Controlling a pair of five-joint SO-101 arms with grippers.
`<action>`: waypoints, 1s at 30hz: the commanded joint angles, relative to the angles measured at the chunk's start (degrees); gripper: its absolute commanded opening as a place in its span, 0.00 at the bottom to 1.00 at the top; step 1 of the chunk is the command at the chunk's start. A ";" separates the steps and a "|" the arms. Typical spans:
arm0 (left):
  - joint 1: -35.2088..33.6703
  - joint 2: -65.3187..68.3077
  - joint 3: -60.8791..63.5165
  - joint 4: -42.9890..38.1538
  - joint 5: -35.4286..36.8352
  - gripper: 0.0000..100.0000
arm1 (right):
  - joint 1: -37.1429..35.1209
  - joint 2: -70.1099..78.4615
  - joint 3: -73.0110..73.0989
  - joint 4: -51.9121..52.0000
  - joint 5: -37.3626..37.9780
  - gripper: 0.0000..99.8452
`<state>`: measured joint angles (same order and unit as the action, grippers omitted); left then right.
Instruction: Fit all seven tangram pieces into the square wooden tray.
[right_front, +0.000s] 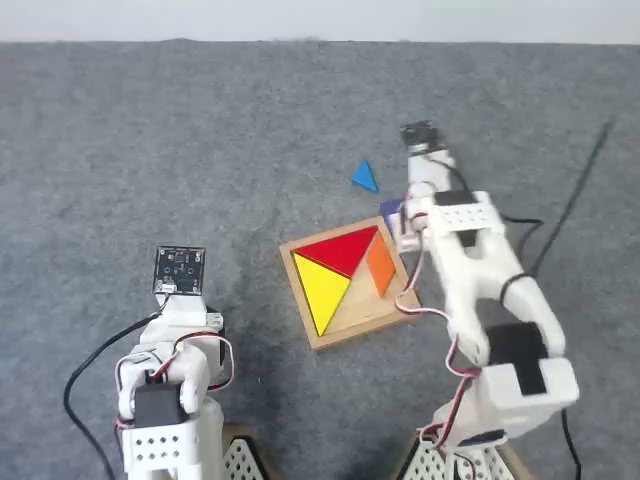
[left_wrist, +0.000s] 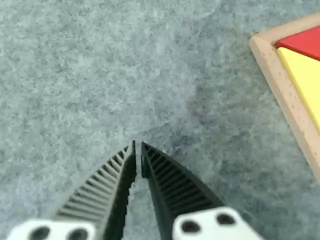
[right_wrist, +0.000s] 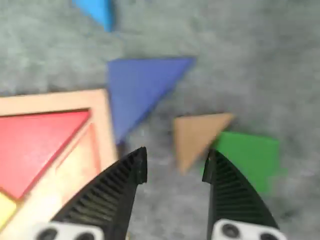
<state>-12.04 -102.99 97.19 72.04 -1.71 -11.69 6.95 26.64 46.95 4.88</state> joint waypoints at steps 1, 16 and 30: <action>-0.09 -1.05 -0.75 0.18 0.97 0.02 | -0.40 1.45 -5.54 -0.40 -2.11 0.21; -0.09 -1.05 -0.75 0.18 0.97 0.02 | 3.12 13.93 -16.88 -0.57 -17.05 0.20; -0.09 -1.05 -0.75 0.18 0.97 0.02 | 3.47 14.55 -16.79 -1.01 -18.55 0.15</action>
<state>-12.04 -102.99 97.19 72.04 -1.71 -8.70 21.36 12.40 46.95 -11.65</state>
